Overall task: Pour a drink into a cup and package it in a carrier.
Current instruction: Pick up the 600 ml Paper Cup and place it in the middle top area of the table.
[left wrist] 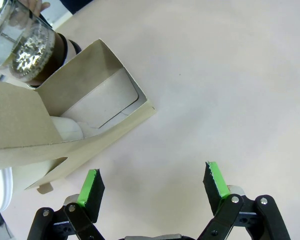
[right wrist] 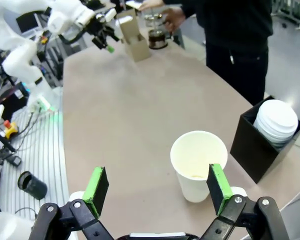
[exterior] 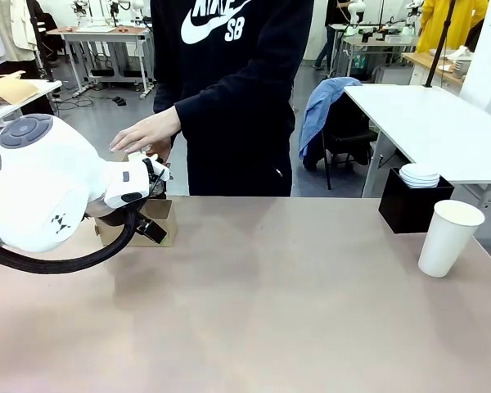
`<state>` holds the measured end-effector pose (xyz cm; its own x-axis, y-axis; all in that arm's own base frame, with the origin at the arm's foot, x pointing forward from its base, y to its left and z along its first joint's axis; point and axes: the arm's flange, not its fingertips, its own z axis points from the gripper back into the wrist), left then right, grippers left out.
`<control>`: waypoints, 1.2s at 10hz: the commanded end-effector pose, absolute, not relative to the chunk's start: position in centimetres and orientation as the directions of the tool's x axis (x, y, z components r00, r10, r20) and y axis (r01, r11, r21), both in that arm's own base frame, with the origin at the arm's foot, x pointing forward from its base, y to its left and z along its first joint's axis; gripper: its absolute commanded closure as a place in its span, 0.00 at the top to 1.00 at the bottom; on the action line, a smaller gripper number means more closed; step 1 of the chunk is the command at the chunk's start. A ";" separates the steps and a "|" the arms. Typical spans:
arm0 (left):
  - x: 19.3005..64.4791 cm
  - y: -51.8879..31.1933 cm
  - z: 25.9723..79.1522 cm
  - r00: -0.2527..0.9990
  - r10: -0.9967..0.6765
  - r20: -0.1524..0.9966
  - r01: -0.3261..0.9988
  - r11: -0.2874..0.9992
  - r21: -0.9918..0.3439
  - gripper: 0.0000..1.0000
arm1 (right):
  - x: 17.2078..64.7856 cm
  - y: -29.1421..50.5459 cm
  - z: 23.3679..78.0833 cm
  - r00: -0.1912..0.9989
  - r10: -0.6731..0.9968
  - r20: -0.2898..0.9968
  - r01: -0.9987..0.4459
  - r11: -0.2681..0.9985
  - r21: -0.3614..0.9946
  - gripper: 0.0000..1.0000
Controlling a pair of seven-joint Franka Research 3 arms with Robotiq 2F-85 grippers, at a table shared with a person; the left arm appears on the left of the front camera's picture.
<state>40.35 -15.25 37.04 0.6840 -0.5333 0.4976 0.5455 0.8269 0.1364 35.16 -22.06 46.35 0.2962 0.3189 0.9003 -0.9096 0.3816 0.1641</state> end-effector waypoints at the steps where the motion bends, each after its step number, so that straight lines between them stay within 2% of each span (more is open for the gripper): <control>1: 40.4 -15.2 37.0 0.684 -0.532 0.498 0.545 0.827 0.135 1.00 | 35.6 -23.9 43.6 0.230 0.259 0.938 -0.935 0.327 0.139 1.00; 3: 40.4 -15.2 37.0 0.684 -0.532 0.498 0.545 0.827 0.135 1.00 | 36.1 -25.7 39.7 0.135 0.169 0.976 -0.957 0.278 0.084 1.00; 5: 40.4 -15.2 37.0 0.684 -0.532 0.498 0.545 0.827 0.135 1.00 | 36.0 -26.9 35.5 0.106 0.078 0.991 -0.966 0.246 0.084 1.00; 8: 40.4 -15.2 37.0 0.684 -0.532 0.498 0.545 0.827 0.135 1.00 | 35.7 -25.9 29.9 0.025 0.064 0.998 -0.954 0.300 0.005 1.00; 12: 40.4 -15.2 37.0 0.684 -0.532 0.498 0.545 0.827 0.135 1.00 | 37.1 -22.2 26.6 0.023 0.018 1.000 -0.937 0.348 0.015 1.00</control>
<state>40.36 -15.24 37.04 0.6841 -0.5332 0.4976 0.5453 0.8270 0.1365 36.56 -23.24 27.03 0.0528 0.0171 0.9985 -0.9455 0.3224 0.0445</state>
